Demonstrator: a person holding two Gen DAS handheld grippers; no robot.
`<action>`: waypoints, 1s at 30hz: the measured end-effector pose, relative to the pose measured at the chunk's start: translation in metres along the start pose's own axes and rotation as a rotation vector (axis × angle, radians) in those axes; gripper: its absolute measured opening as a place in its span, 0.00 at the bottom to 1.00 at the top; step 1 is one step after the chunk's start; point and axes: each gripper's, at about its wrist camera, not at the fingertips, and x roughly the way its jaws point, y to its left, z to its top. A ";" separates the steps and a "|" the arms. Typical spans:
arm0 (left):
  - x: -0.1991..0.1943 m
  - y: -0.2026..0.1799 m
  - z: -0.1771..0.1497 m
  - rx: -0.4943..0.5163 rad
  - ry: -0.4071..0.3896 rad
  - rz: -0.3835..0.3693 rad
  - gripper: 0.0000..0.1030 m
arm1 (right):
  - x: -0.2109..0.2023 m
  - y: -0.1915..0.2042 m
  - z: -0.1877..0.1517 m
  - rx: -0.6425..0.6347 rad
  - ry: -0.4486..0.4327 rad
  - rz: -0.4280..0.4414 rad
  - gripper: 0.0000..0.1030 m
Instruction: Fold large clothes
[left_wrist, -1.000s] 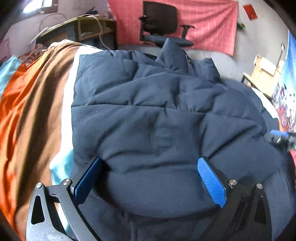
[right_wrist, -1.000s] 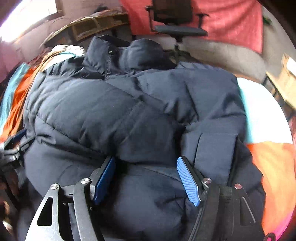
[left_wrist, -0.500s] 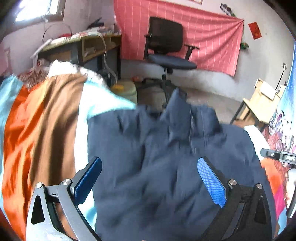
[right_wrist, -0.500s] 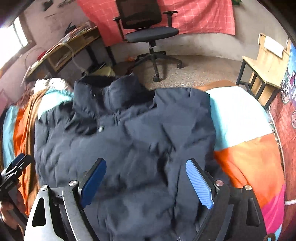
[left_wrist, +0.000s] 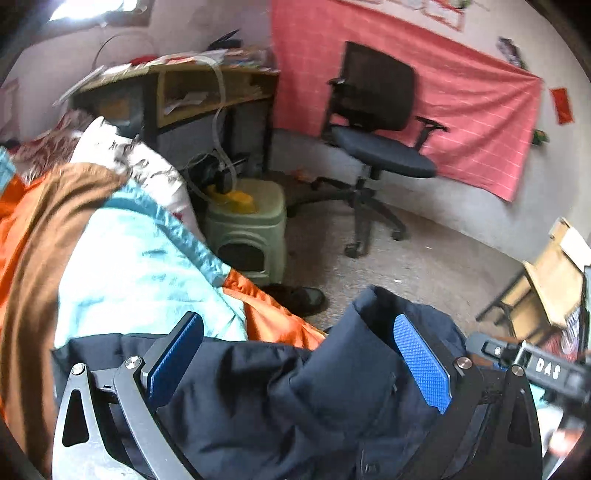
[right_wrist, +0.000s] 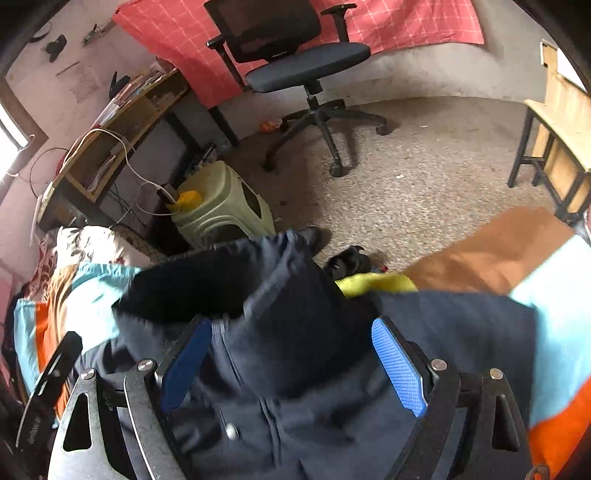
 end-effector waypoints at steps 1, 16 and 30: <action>0.003 0.001 0.000 -0.010 0.001 0.005 0.97 | 0.006 0.001 0.003 -0.004 0.000 0.003 0.85; -0.052 -0.003 -0.036 0.178 -0.137 -0.120 0.02 | 0.003 -0.002 -0.017 -0.108 -0.018 0.020 0.12; -0.210 0.013 -0.109 0.308 -0.291 -0.275 0.01 | -0.152 -0.009 -0.128 -0.283 -0.316 0.089 0.06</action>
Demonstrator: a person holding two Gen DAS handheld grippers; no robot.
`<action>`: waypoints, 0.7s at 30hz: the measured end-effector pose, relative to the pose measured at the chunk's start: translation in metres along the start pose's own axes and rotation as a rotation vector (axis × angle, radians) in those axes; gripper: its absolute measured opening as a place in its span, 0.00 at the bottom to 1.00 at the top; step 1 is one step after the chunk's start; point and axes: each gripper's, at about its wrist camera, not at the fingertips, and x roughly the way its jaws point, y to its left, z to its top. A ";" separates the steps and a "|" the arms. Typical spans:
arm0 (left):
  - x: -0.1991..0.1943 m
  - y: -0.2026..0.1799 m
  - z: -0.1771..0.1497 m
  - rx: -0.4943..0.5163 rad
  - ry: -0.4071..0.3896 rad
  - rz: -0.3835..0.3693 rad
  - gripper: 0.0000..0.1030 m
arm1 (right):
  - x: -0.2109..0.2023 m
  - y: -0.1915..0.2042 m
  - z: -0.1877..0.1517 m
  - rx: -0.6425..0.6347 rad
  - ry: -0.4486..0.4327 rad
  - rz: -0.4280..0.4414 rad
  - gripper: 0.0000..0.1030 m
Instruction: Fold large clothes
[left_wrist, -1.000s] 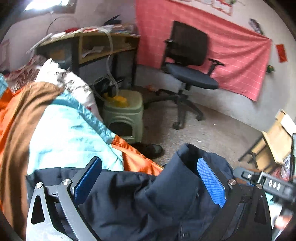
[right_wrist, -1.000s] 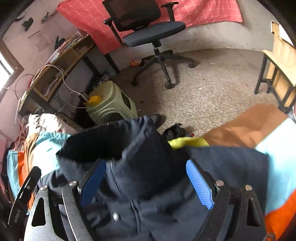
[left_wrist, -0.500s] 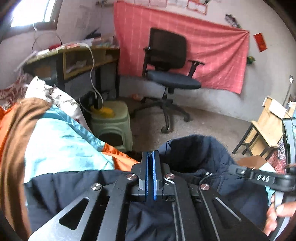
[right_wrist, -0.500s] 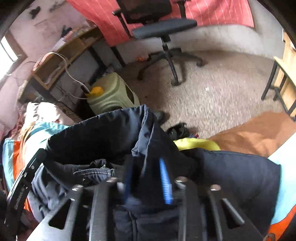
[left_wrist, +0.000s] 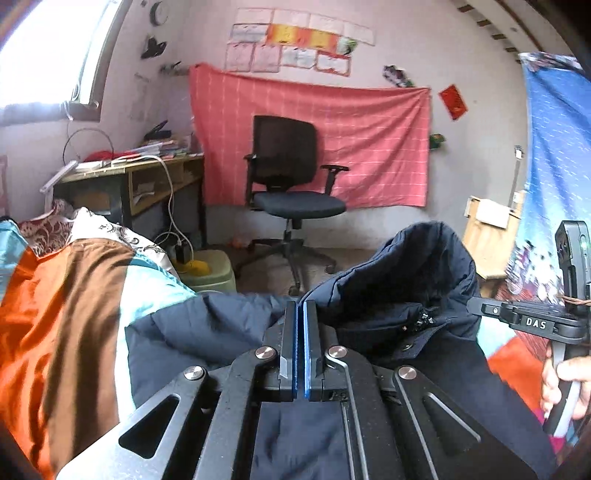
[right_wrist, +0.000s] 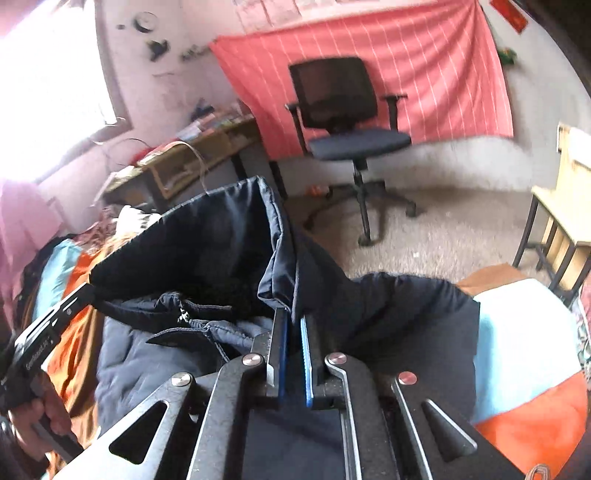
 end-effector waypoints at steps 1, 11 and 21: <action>-0.008 -0.002 -0.004 0.002 0.000 -0.008 0.00 | -0.013 0.004 -0.011 -0.021 -0.015 -0.002 0.06; -0.005 -0.008 -0.059 -0.012 0.127 0.036 0.00 | -0.039 0.010 -0.085 -0.081 -0.012 -0.040 0.05; 0.062 0.004 -0.101 -0.006 0.254 0.114 0.00 | 0.032 -0.031 -0.109 0.012 0.104 -0.107 0.03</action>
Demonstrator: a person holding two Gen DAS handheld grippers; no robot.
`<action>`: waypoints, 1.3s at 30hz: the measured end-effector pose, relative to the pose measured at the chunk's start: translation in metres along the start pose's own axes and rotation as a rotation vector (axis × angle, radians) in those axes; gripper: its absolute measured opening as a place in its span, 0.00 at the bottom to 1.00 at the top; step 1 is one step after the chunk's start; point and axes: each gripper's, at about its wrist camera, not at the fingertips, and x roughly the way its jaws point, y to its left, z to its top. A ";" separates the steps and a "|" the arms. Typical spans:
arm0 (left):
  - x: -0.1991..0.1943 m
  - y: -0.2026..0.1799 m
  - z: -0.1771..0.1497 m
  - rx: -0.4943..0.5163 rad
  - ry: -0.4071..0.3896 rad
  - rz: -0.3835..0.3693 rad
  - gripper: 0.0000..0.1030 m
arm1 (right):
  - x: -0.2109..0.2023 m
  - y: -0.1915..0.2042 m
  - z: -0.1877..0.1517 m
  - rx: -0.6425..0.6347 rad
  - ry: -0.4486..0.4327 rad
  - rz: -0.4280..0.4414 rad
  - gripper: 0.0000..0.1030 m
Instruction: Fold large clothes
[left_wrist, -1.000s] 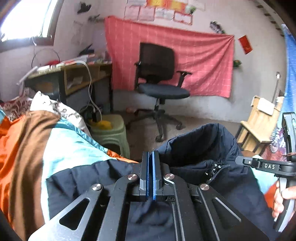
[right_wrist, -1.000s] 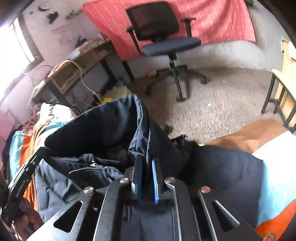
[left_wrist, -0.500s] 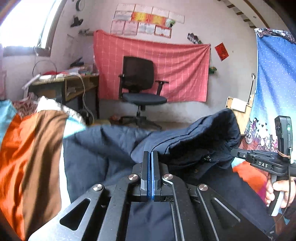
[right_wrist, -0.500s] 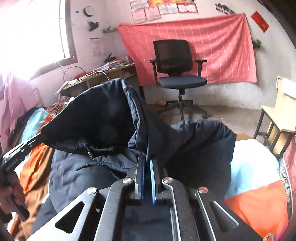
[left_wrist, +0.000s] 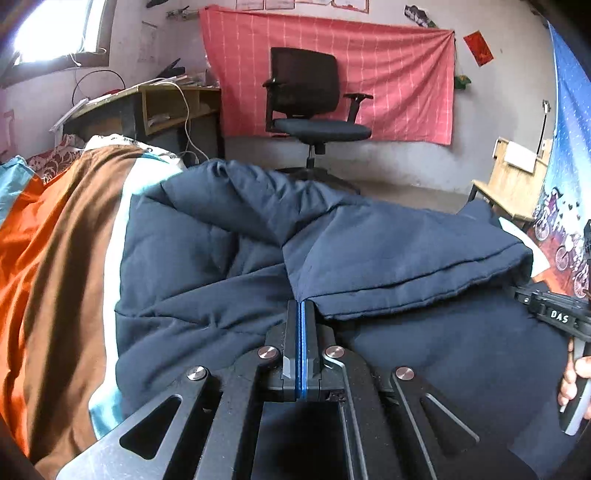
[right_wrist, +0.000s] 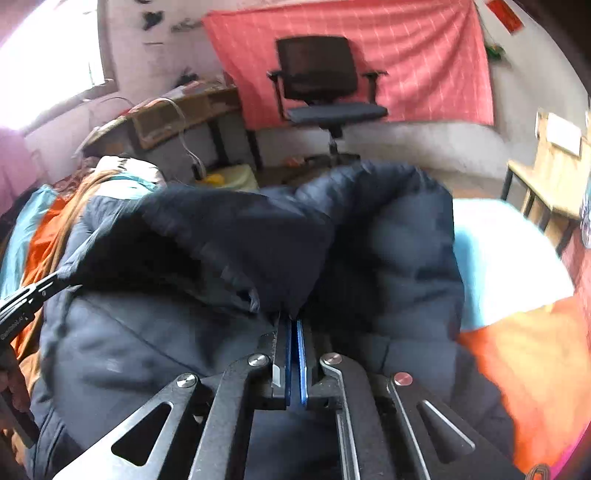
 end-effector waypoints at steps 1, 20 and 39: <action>0.000 0.000 -0.004 0.010 -0.002 0.003 0.00 | 0.007 -0.006 -0.003 0.026 0.018 0.017 0.03; 0.006 0.009 -0.005 0.048 0.000 -0.031 0.00 | -0.068 -0.001 0.027 -0.015 -0.077 0.069 0.13; -0.036 -0.001 0.032 0.008 -0.159 -0.169 0.00 | 0.027 0.032 0.030 -0.112 0.057 0.079 0.22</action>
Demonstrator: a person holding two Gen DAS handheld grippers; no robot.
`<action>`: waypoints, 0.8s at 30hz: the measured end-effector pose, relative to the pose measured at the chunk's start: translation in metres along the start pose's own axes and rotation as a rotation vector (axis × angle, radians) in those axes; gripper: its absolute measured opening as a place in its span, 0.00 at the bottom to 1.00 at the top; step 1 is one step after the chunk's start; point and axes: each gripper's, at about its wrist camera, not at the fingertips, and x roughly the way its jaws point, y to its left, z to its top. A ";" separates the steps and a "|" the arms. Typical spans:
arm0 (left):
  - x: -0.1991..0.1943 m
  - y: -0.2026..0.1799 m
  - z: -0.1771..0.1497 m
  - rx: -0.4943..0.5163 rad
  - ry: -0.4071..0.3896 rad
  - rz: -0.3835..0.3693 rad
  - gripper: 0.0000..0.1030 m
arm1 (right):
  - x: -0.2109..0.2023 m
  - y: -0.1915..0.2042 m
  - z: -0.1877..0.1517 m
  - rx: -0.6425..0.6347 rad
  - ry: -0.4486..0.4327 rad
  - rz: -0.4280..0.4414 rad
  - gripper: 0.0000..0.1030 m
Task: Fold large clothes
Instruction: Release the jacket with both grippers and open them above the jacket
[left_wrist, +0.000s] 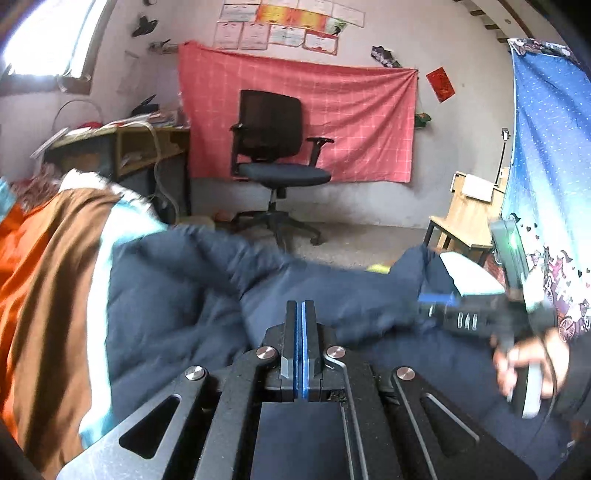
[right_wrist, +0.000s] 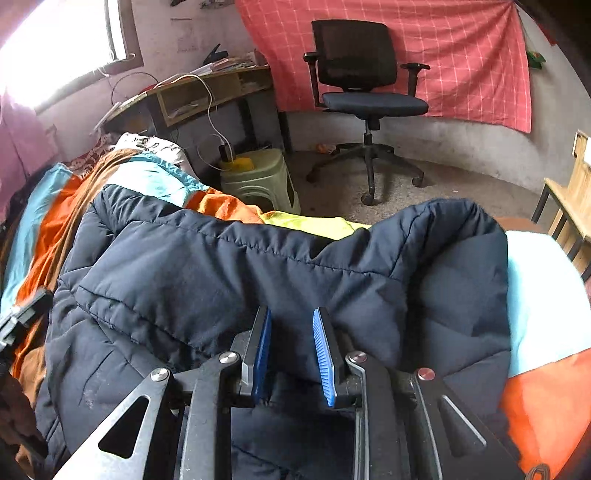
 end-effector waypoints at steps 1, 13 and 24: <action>0.012 0.000 0.006 -0.007 0.033 -0.020 0.00 | 0.001 -0.001 -0.001 0.005 -0.001 0.005 0.22; 0.122 0.017 0.012 0.052 0.374 -0.145 0.01 | 0.023 -0.018 0.009 -0.062 0.130 0.005 0.24; 0.175 0.032 0.009 0.014 0.418 -0.125 0.04 | 0.089 -0.031 0.021 -0.053 0.161 -0.026 0.23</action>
